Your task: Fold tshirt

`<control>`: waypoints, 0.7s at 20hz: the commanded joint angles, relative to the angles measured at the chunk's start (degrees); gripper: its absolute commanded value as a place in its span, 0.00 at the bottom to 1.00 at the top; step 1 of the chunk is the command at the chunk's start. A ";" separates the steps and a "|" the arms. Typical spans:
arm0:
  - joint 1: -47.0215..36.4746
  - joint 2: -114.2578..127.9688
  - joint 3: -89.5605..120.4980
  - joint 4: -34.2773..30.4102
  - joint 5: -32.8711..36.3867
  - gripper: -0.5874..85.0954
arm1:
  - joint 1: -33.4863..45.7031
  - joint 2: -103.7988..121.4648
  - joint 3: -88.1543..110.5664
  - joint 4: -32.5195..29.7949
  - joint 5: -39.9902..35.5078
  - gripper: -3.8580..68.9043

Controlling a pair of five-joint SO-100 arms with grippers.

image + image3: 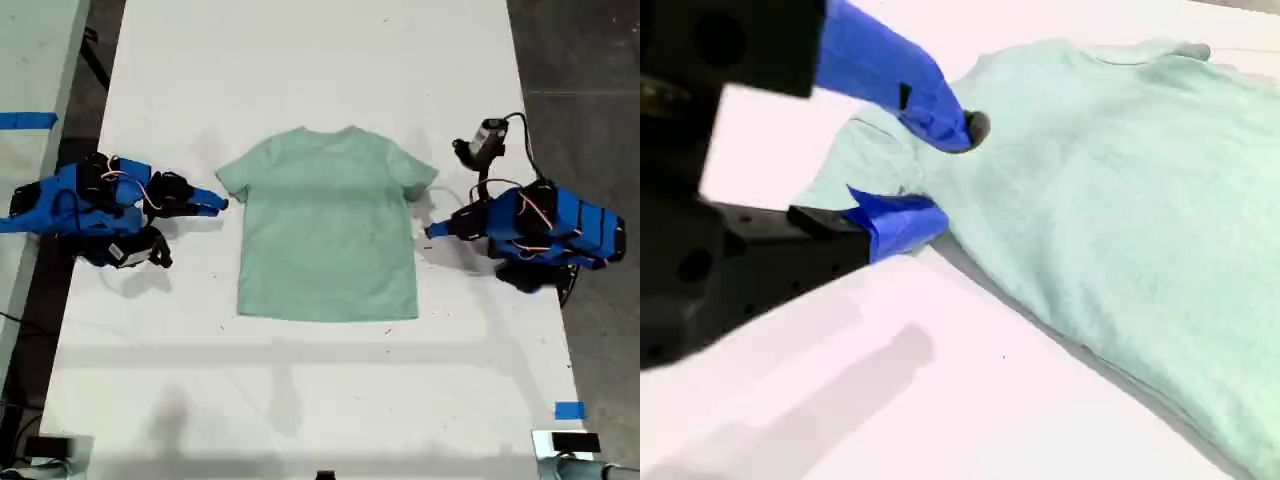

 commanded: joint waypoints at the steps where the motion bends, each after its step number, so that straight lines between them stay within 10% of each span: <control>1: 7.56 6.15 0.44 -0.79 -5.10 0.01 | -2.90 0.35 0.53 -0.53 32.52 0.06; 14: 7.21 6.15 0.09 -2.72 -10.20 0.01 | -3.52 0.35 -0.79 0.09 32.78 0.06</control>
